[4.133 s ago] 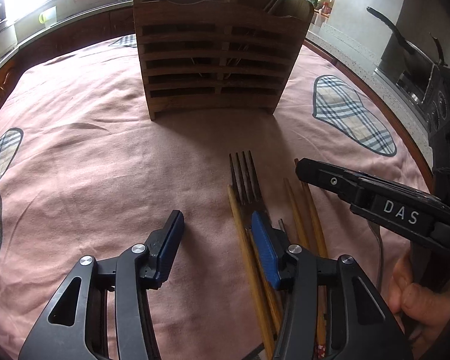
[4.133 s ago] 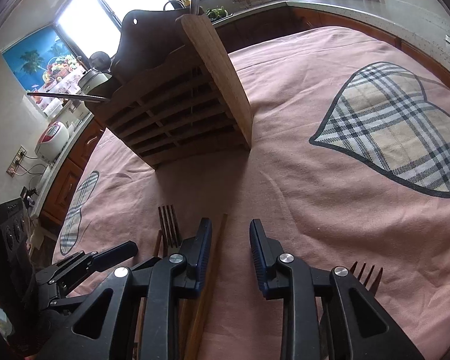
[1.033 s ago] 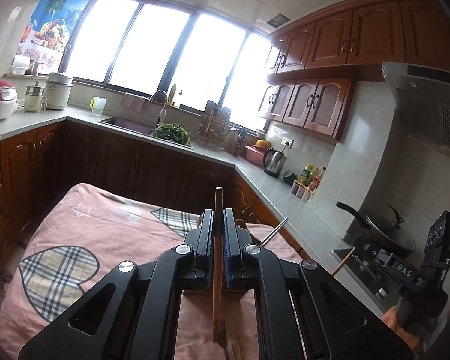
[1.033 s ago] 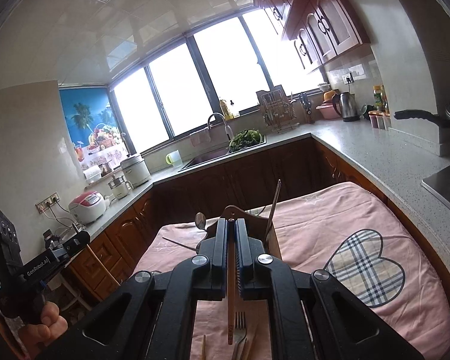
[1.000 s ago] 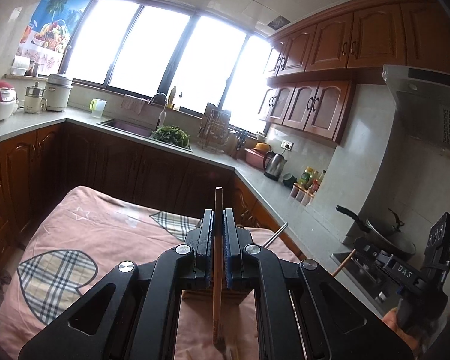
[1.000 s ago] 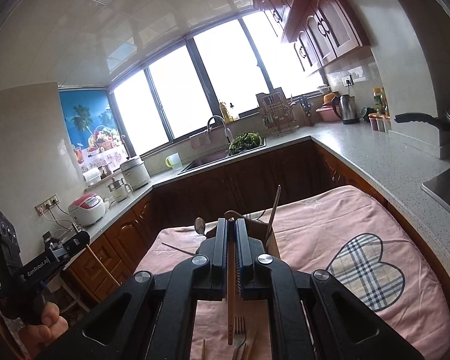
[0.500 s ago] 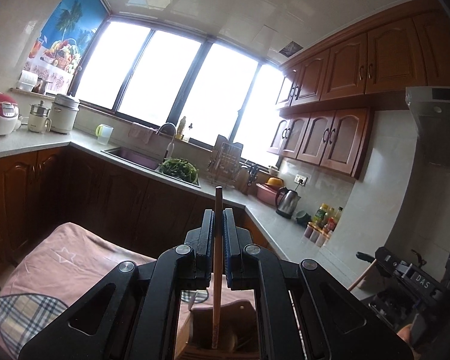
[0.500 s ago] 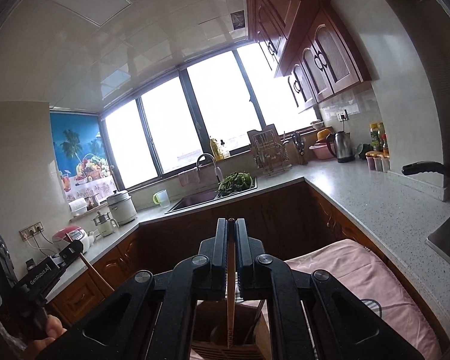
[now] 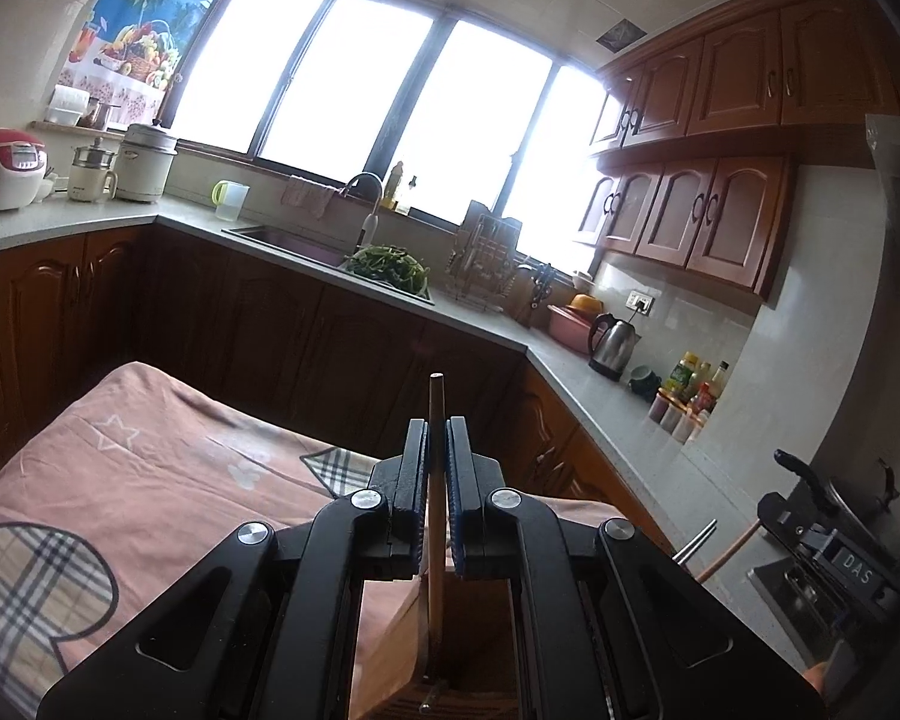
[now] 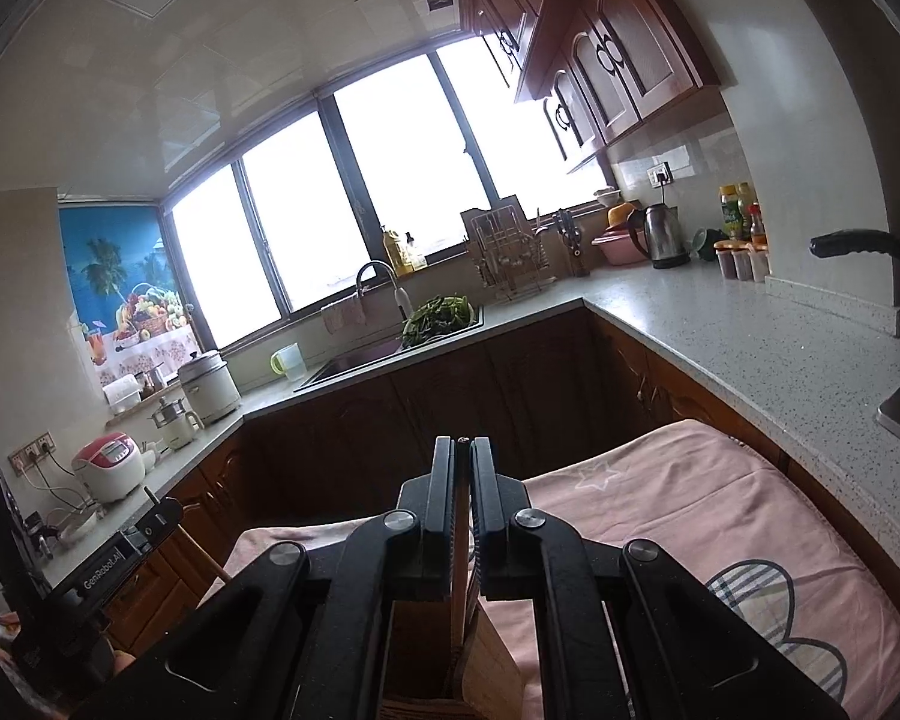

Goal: Organize utensils
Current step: 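Lower the chopsticks into the holder and open both tools, then move both open tools back down to the remaining chopsticks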

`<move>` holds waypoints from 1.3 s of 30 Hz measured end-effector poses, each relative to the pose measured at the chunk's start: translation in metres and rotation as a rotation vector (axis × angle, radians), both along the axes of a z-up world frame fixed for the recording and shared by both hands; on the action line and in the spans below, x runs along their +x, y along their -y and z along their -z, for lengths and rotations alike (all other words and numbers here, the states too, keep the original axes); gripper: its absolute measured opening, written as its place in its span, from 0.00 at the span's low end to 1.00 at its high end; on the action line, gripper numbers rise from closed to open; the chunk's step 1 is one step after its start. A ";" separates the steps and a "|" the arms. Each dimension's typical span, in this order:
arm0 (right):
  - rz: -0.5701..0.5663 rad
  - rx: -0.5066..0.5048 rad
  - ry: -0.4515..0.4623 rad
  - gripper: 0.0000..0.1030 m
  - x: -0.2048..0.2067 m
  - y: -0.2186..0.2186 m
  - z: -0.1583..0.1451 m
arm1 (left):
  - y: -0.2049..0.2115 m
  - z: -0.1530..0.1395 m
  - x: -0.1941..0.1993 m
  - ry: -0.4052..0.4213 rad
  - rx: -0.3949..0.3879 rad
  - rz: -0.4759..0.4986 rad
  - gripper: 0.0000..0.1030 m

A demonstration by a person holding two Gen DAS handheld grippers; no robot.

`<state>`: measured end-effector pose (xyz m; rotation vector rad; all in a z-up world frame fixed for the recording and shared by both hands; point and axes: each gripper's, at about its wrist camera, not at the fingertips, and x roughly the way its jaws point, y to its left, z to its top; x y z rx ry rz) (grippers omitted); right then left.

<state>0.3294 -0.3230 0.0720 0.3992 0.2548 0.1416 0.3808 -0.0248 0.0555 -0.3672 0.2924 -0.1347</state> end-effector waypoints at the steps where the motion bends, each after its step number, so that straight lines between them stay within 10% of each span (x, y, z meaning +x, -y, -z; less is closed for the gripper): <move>1: -0.005 -0.002 -0.010 0.04 0.002 -0.002 0.004 | 0.002 0.003 0.001 -0.009 0.008 0.005 0.05; 23: -0.041 0.055 -0.111 0.17 0.018 0.000 0.028 | 0.011 0.019 0.009 -0.103 0.049 0.066 0.10; 27: -0.029 0.076 -0.097 0.59 0.010 0.005 0.026 | 0.009 0.015 0.001 -0.088 0.052 0.062 0.49; 39: -0.046 0.103 -0.045 0.93 -0.036 0.011 0.014 | -0.007 0.002 -0.048 -0.094 0.049 0.061 0.89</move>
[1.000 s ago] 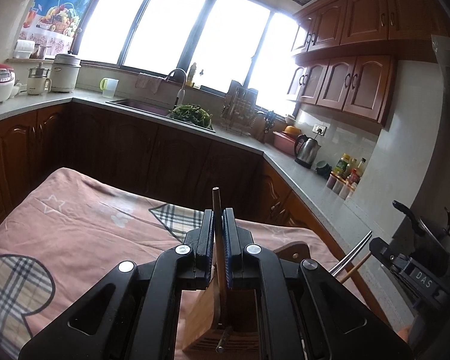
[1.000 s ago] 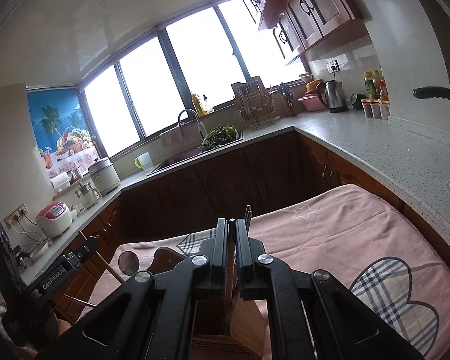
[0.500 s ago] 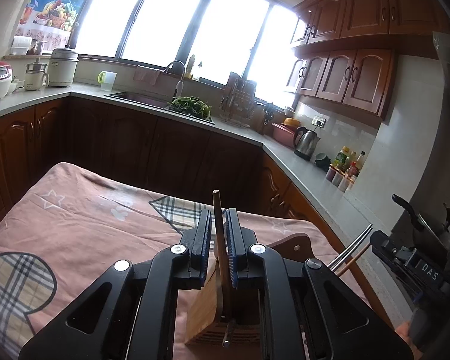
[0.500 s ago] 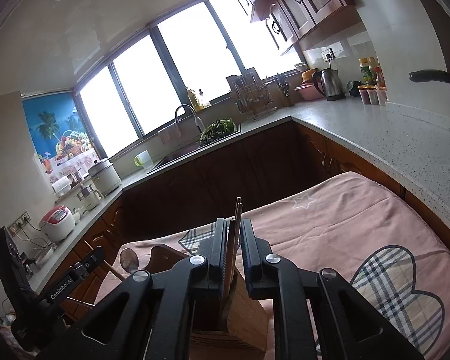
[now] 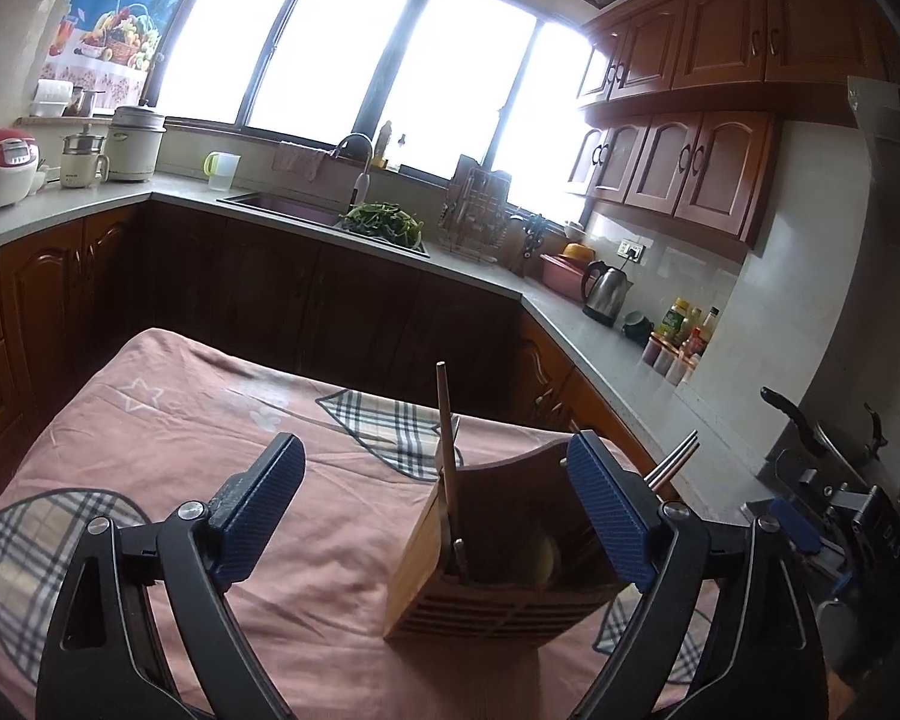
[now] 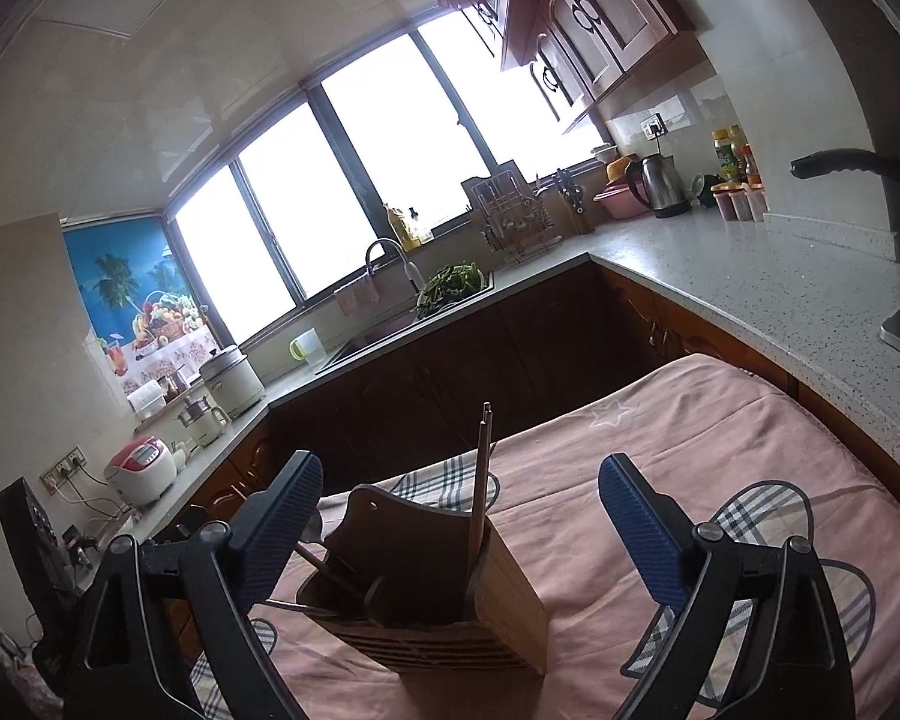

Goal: Organize utensils
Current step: 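Move both open tools back down to the remaining chopsticks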

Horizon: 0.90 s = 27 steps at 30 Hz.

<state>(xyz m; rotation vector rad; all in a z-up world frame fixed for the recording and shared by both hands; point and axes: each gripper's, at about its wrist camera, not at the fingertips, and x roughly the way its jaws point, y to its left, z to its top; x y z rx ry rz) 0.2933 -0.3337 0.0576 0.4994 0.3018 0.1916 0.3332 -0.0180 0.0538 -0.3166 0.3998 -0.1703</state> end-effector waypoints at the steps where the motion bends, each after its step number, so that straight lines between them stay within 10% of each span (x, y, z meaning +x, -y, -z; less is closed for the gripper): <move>1: -0.004 0.001 -0.002 0.93 -0.004 0.000 0.000 | -0.002 0.000 -0.005 -0.004 -0.001 0.003 0.90; 27: -0.043 -0.008 -0.117 0.93 -0.115 -0.015 0.044 | -0.019 0.058 -0.120 -0.205 0.046 0.048 0.90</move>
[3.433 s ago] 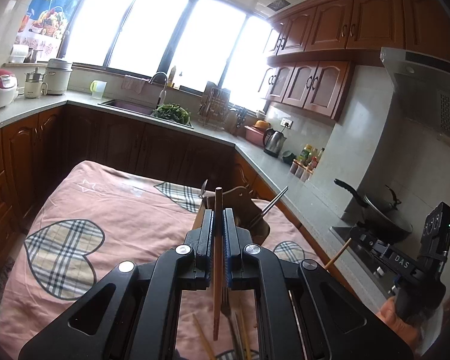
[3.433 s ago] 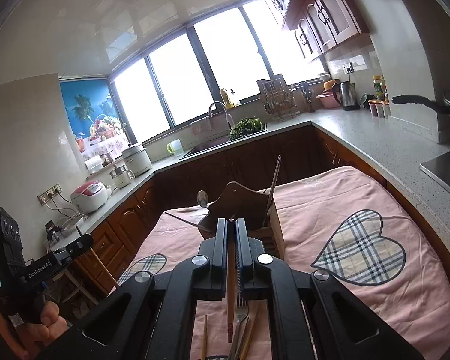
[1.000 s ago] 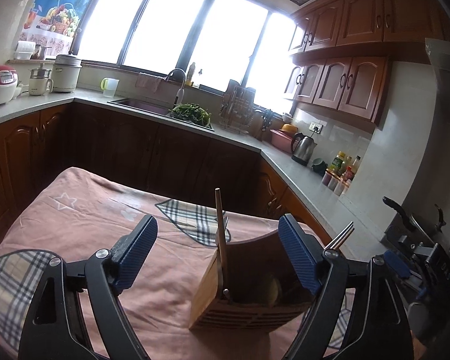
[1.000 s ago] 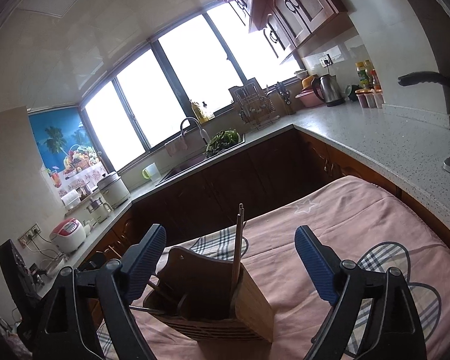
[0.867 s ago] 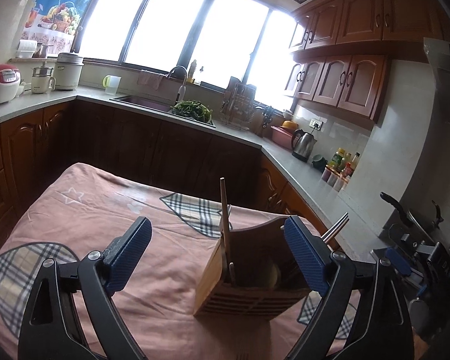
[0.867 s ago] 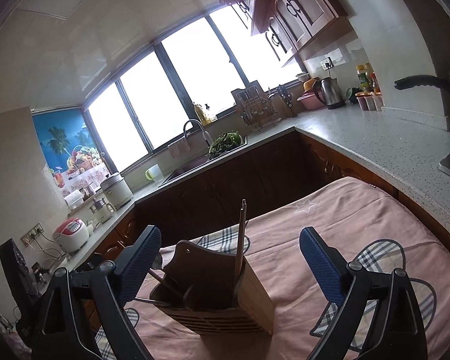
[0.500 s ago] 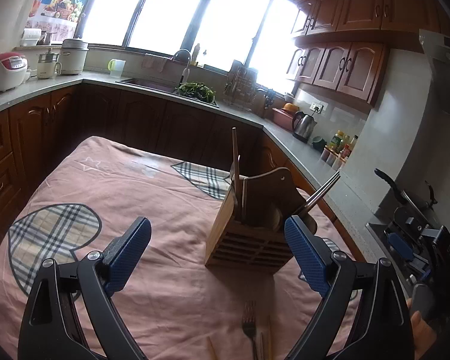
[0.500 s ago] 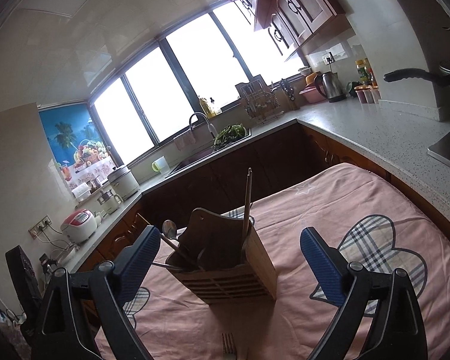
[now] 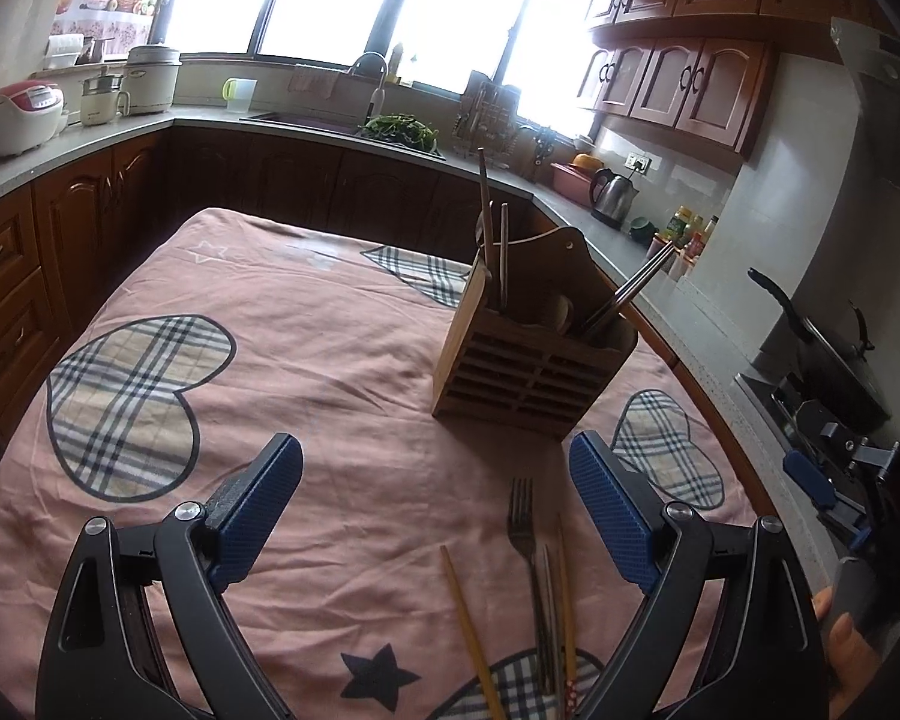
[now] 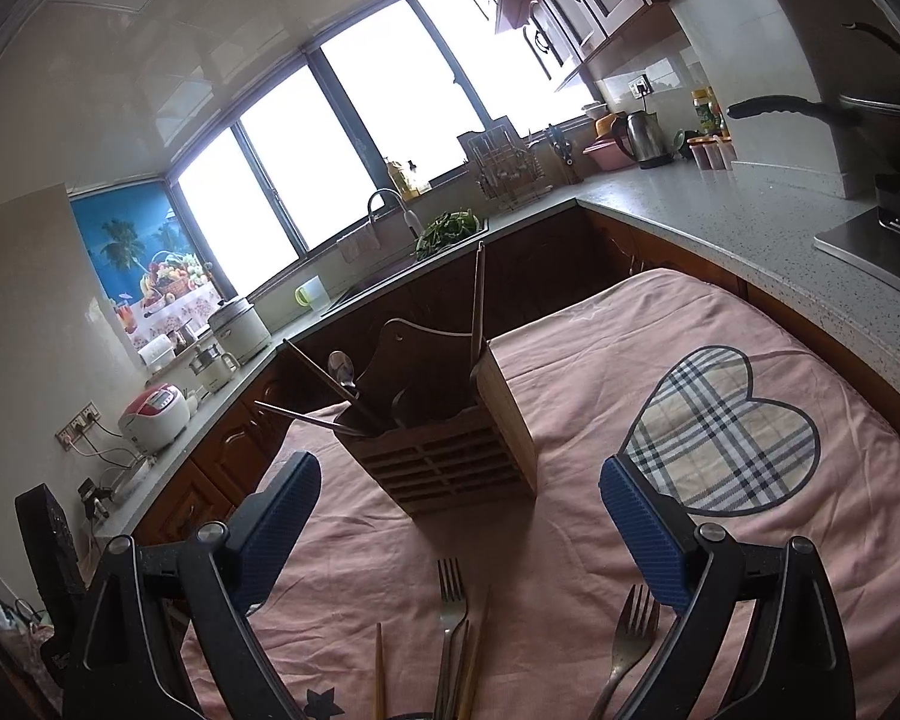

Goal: Organize utensils
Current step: 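Move both open tools back down to the remaining chopsticks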

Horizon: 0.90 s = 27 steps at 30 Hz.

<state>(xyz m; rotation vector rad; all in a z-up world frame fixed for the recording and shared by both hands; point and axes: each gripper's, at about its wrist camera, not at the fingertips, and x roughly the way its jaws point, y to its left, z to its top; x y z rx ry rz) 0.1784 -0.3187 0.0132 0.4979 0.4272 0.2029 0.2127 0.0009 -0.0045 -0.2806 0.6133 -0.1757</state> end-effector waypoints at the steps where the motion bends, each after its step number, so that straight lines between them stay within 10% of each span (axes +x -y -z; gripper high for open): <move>1: -0.001 -0.003 -0.007 0.93 -0.004 -0.002 0.003 | -0.002 0.003 -0.003 -0.008 0.000 -0.004 0.90; 27: -0.087 -0.062 -0.166 0.92 -0.019 -0.034 0.070 | 0.009 0.068 -0.018 -0.188 0.065 0.035 0.90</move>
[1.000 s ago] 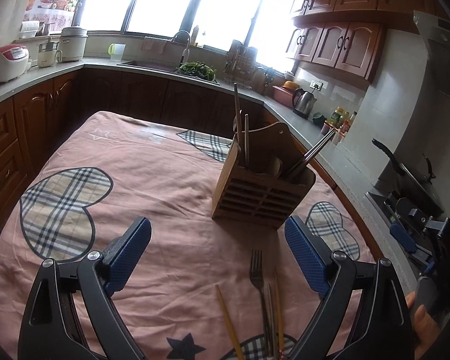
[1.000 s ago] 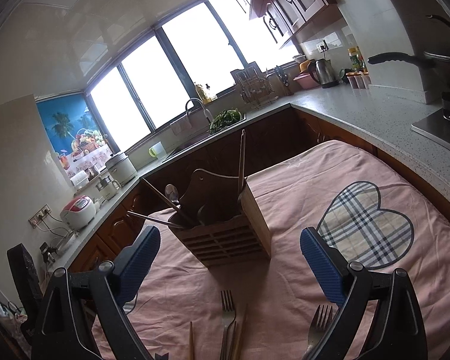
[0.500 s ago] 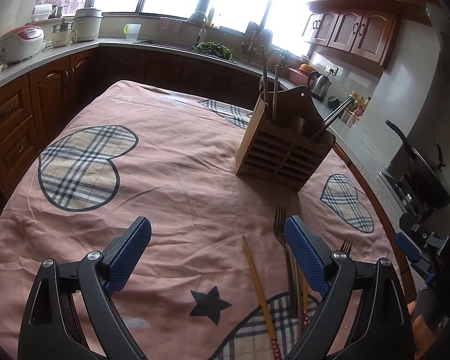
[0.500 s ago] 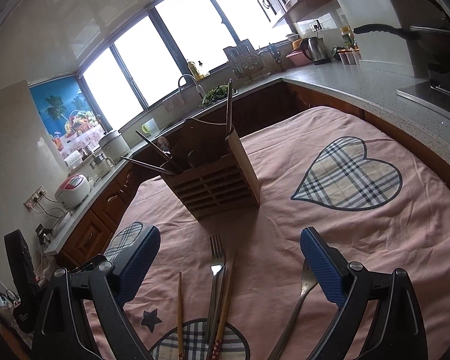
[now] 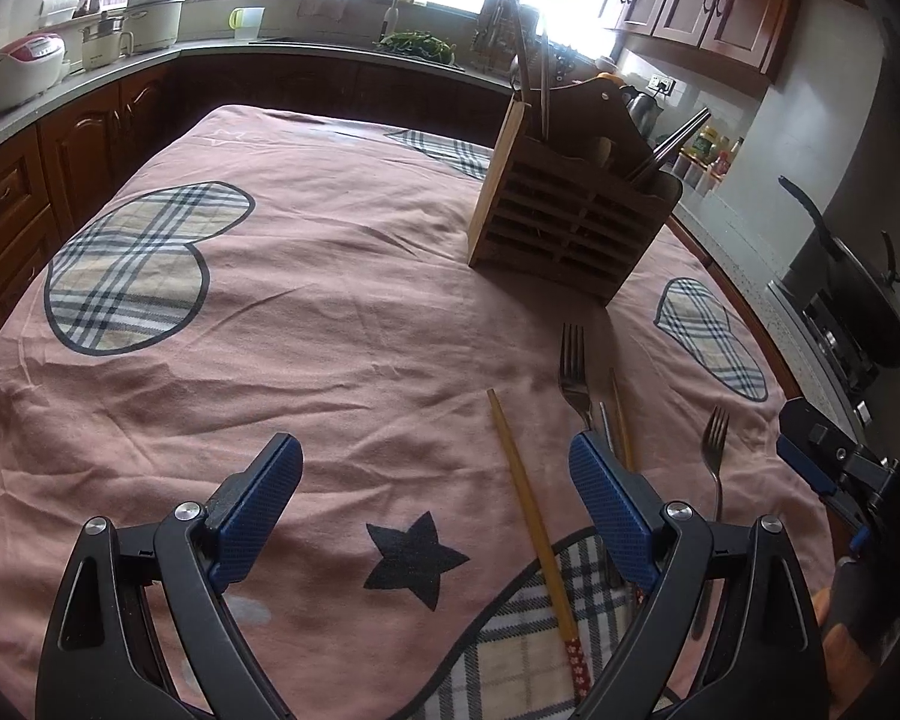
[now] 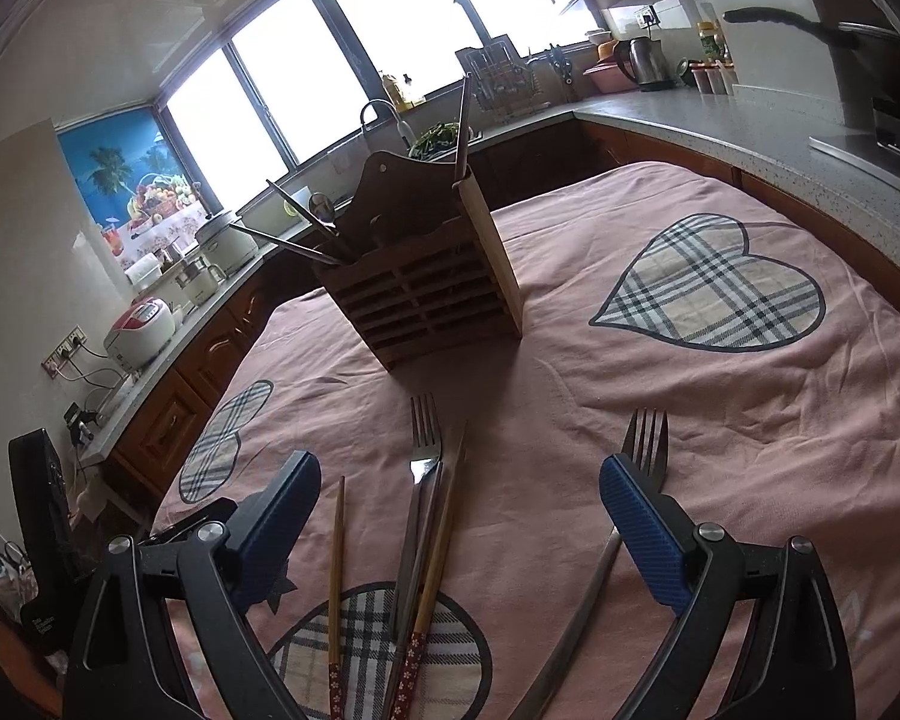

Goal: Organize utensils
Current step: 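Move both open tools back down to the remaining chopsticks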

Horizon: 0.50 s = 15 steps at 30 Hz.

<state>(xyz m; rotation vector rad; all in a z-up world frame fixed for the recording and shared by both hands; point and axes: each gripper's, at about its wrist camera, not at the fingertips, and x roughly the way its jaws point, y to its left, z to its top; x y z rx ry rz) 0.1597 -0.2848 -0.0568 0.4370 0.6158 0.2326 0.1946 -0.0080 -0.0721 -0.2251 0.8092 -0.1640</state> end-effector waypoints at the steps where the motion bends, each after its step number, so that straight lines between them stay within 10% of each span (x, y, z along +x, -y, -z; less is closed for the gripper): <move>1: 0.000 -0.001 -0.005 0.92 0.001 0.000 0.001 | 0.002 0.001 0.002 -0.005 0.003 0.007 0.90; 15: -0.057 -0.031 -0.120 0.57 0.048 -0.012 0.020 | 0.021 0.014 0.033 -0.075 0.045 0.084 0.78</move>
